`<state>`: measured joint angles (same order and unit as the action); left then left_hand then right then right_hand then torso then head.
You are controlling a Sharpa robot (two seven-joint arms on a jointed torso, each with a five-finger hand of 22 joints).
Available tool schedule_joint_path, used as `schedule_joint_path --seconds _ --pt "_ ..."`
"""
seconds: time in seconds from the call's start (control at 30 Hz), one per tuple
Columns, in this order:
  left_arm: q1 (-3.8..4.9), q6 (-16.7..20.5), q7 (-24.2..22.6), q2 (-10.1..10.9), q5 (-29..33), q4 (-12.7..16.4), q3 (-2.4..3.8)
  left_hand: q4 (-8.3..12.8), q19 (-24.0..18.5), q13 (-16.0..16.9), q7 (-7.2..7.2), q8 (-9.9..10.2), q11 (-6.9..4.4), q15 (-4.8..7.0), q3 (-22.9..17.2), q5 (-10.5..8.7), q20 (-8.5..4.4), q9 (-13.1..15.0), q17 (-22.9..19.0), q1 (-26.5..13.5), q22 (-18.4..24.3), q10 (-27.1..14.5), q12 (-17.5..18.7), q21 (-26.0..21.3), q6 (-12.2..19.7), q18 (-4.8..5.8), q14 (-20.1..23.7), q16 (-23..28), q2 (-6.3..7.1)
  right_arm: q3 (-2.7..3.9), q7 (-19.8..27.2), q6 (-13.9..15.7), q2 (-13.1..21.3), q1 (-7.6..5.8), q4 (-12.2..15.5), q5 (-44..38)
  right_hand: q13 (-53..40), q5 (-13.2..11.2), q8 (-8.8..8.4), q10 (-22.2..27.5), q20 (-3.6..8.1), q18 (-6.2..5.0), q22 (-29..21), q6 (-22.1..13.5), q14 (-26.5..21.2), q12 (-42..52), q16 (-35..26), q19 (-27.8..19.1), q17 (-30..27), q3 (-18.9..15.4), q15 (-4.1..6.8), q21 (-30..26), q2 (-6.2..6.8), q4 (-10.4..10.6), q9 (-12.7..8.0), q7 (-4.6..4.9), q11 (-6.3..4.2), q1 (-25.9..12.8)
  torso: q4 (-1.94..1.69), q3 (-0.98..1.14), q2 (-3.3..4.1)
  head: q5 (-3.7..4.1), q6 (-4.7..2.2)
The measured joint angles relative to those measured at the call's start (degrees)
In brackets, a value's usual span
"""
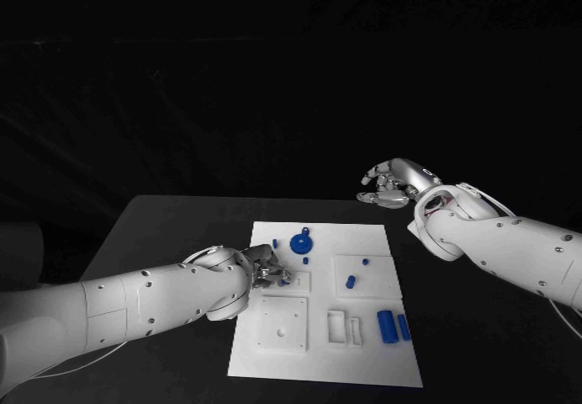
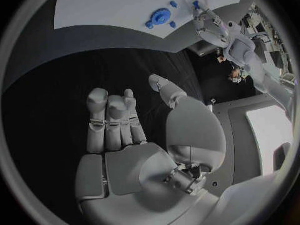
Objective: Assemble the parts on the task board
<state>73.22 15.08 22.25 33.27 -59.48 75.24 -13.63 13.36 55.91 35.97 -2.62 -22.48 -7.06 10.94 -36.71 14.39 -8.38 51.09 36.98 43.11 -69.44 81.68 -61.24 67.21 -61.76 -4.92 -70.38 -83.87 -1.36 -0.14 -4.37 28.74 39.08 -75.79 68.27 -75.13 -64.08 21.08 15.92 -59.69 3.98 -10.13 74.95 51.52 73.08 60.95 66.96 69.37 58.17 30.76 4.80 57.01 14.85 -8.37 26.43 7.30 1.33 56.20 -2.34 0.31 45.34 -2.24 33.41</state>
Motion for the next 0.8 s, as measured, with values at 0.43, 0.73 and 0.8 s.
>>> schedule_joint_path --seconds 0.43,0.73,0.8 --pt "0.13 -1.34 0.28 -0.64 0.01 -0.72 0.06 0.03 0.0 -0.23 0.18 -0.46 0.0 0.1 0.0 -0.28 0.0 -0.31 -0.19 0.0 -0.05 0.0 -0.22 0.0 -0.59 0.0 -0.29 0.0 0.0 0.0 0.01 -0.11 -0.11 0.0 0.0 0.0 -0.01 0.22 0.0 0.0 -0.01 0.0 -0.01 0.03 0.0 0.0 0.0 0.01 -0.01 0.0 0.0 0.0 0.0 0.0 0.0 -0.07 0.0 0.0 0.01 0.03 0.01 0.2 -0.02" --pt "0.25 -2.1 0.61 -0.96 -0.27 -1.03 0.11 0.66 0.0 -0.49 0.27 -0.31 0.0 0.17 -0.59 -0.48 0.0 -0.4 -0.32 0.62 -0.17 0.0 -0.31 0.0 -1.01 0.01 -0.58 -0.22 0.43 0.0 0.02 -0.21 -0.18 0.0 0.0 0.0 0.04 0.22 0.0 0.0 -0.01 0.0 -0.01 0.06 0.0 0.0 0.0 0.01 0.04 0.0 0.0 0.0 0.0 0.0 0.0 -0.11 0.0 0.0 0.0 0.06 0.0 0.28 -0.02" --pt "0.26 -2.22 0.7 -1.04 -0.39 -1.08 0.12 0.7 0.0 -0.5 0.28 -0.31 0.0 0.2 -0.64 -0.29 0.0 -0.44 -0.32 0.63 -0.17 0.0 -0.44 0.0 -1.08 0.01 -0.56 -0.22 0.43 0.0 0.02 -0.23 -0.21 0.0 -0.01 0.0 0.04 0.22 0.0 0.0 -0.01 0.0 -0.02 0.06 0.0 0.0 0.0 0.01 0.04 0.0 0.0 0.0 0.0 0.0 0.0 -0.11 0.0 0.0 0.0 0.06 -0.01 0.31 -0.02"
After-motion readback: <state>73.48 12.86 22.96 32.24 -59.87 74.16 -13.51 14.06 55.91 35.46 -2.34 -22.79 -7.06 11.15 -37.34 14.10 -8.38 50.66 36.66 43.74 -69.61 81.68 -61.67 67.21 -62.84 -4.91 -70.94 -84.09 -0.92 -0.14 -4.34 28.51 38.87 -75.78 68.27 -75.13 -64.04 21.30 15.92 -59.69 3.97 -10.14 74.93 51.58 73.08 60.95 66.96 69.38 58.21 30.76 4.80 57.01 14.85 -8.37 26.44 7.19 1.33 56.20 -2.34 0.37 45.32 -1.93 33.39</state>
